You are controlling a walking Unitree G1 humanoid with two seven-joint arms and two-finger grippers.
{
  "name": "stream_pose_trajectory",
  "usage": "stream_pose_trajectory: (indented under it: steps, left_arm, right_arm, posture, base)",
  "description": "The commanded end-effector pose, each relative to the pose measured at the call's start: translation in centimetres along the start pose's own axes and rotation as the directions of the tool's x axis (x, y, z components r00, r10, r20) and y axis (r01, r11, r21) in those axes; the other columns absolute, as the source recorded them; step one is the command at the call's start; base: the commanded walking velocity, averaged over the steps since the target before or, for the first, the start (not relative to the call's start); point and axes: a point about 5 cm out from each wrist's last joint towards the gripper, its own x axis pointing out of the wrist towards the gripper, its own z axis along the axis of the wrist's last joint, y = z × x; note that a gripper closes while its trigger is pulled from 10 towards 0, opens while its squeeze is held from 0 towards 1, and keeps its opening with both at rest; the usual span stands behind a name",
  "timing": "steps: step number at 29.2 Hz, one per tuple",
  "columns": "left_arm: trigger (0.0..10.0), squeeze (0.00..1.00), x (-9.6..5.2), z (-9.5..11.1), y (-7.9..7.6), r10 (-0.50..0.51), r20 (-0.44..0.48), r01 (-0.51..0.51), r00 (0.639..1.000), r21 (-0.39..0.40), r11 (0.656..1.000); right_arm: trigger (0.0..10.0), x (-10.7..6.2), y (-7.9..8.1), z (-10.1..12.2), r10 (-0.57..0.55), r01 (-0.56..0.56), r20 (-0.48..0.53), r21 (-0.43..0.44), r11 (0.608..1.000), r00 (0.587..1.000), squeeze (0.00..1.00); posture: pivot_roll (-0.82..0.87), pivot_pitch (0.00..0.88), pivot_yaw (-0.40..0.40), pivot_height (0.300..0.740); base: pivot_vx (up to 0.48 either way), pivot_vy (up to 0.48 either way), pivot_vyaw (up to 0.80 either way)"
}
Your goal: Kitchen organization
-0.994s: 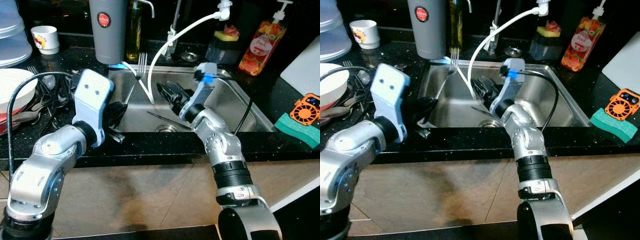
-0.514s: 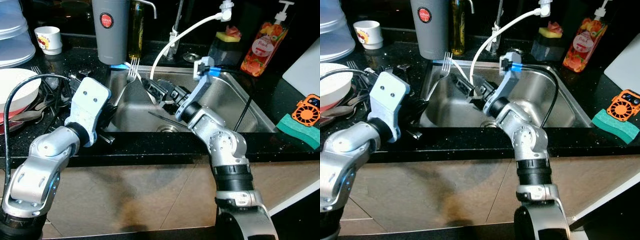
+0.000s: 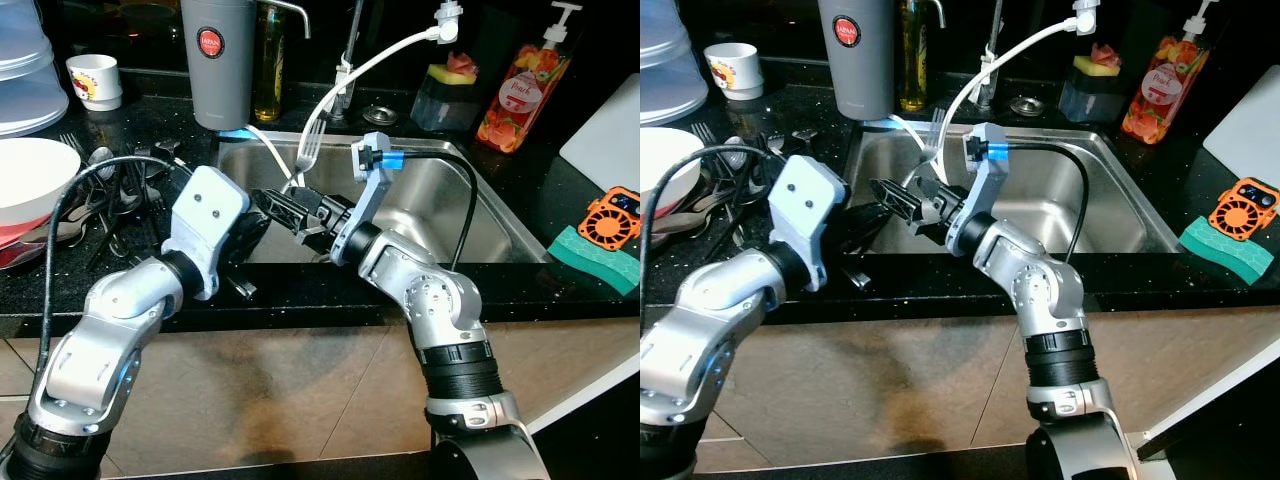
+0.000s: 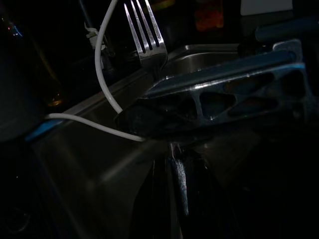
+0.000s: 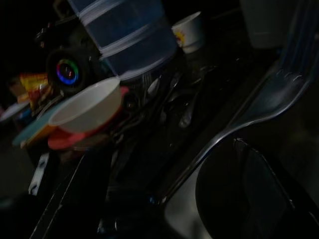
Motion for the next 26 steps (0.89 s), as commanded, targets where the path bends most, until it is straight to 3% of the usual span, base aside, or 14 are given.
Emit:
stream_pose_trajectory:
  steps: [1,2,26]
  left_arm:
    - [0.0,0.00,-0.14,-0.01,-0.61,-0.021,0.012,0.021,1.000,-0.004,1.000]
    - [0.0,0.00,-0.19,-0.04,-0.64,-0.021,0.012,0.021,1.000,-0.005,1.000]
    - [0.0,0.00,-0.74,-0.42,-1.11,-0.017,0.003,0.017,1.000,-0.023,1.000]
  right_arm:
    - [10.0,-0.22,-0.27,0.16,-0.018,0.017,0.017,0.037,0.999,1.000,0.00]
    - [0.0,-0.21,-0.31,0.18,-0.021,0.020,0.023,0.048,0.999,1.000,0.00]
    - [0.0,-0.66,-0.53,-0.13,-0.047,0.044,0.036,0.082,0.996,0.998,0.00]
  posture:
    - [0.08,0.105,-0.074,0.740]
    - [0.08,0.105,-0.075,0.740]
    - [0.10,0.102,-0.083,0.740]
  base:
    - [0.000,0.000,0.00]
    - [0.000,0.000,0.00]
    - [0.000,0.000,0.00]
